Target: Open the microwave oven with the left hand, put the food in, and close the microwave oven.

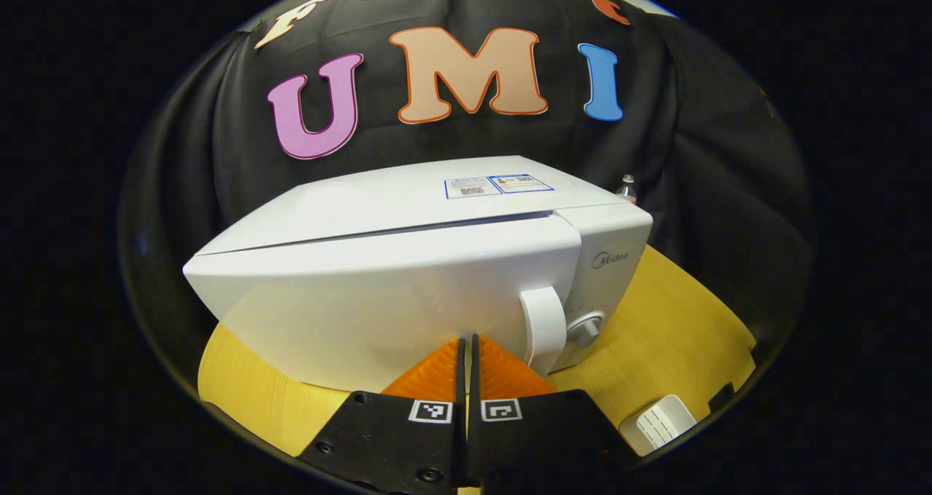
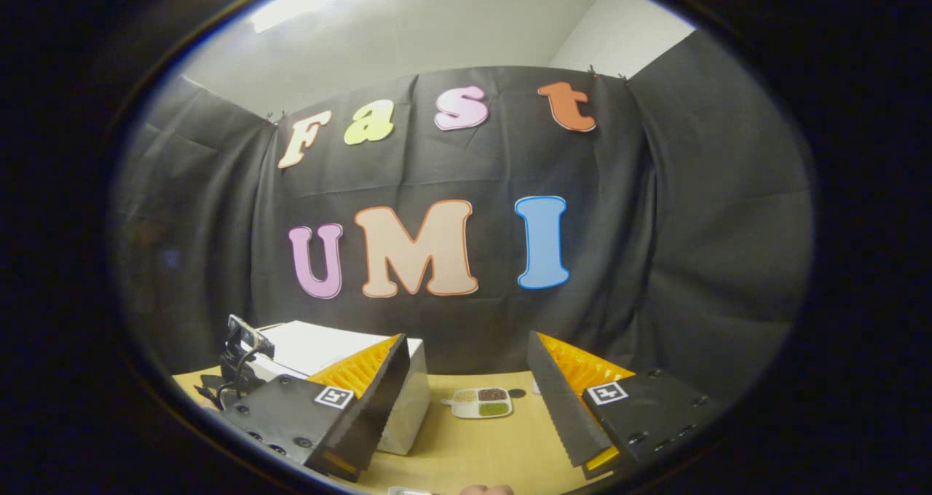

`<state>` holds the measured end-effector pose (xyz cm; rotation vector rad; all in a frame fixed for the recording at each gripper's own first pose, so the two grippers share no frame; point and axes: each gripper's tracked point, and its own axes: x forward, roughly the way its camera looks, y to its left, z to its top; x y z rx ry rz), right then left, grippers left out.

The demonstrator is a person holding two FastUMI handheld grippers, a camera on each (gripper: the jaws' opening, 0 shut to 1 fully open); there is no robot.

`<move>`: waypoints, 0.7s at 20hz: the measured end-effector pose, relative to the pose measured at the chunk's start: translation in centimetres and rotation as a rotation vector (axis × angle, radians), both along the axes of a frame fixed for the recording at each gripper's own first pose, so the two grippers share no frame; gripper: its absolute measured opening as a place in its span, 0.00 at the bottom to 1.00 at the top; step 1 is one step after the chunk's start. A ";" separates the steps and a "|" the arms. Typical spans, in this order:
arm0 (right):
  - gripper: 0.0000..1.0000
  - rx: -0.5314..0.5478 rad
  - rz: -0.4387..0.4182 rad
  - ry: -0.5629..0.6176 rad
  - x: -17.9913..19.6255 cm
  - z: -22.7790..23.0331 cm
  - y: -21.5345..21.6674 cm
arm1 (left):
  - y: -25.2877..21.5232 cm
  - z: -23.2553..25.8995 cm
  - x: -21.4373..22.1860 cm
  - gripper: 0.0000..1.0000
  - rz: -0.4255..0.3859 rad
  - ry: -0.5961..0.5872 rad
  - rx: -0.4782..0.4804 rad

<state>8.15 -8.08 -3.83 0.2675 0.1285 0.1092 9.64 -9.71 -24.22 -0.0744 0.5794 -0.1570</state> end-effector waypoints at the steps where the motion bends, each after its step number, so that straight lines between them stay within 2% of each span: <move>1: 0.94 -0.007 -0.005 -0.004 -0.1 0.1 -0.2 | -0.2 -0.5 -0.1 0.00 0.002 0.020 -0.007; 4: 0.94 -0.014 -0.019 -0.002 -0.3 0.0 -0.9 | -0.3 -0.1 1.5 0.00 -0.005 -0.015 0.007; 5: 0.94 -0.013 -0.019 0.002 -0.4 0.0 -1.0 | -1.1 -0.4 0.4 0.00 -0.007 0.027 -0.020; 7: 0.95 -0.014 -0.029 0.006 -0.5 -0.1 -1.4 | -0.9 0.0 0.8 0.00 0.000 0.009 -0.021; 8: 0.99 -0.011 -0.032 0.006 -0.7 0.0 -1.4 | -1.0 -0.1 0.7 0.00 -0.001 0.017 -0.020; 9: 0.94 -0.012 -0.032 0.002 -0.7 0.2 -1.3 | -1.0 0.0 0.6 0.00 -0.003 0.012 -0.020; 11: 0.94 -0.027 -0.033 0.000 -0.6 0.1 -1.2 | -1.0 -0.1 0.6 0.00 -0.010 0.017 -0.018; 12: 0.99 -0.026 -0.033 0.002 -0.7 0.1 -1.2 | -0.9 0.0 0.6 0.00 -0.010 0.010 -0.015; 14: 0.99 -0.018 -0.035 0.001 -0.8 0.2 -1.0 | -0.7 0.0 0.5 0.00 0.003 0.017 0.003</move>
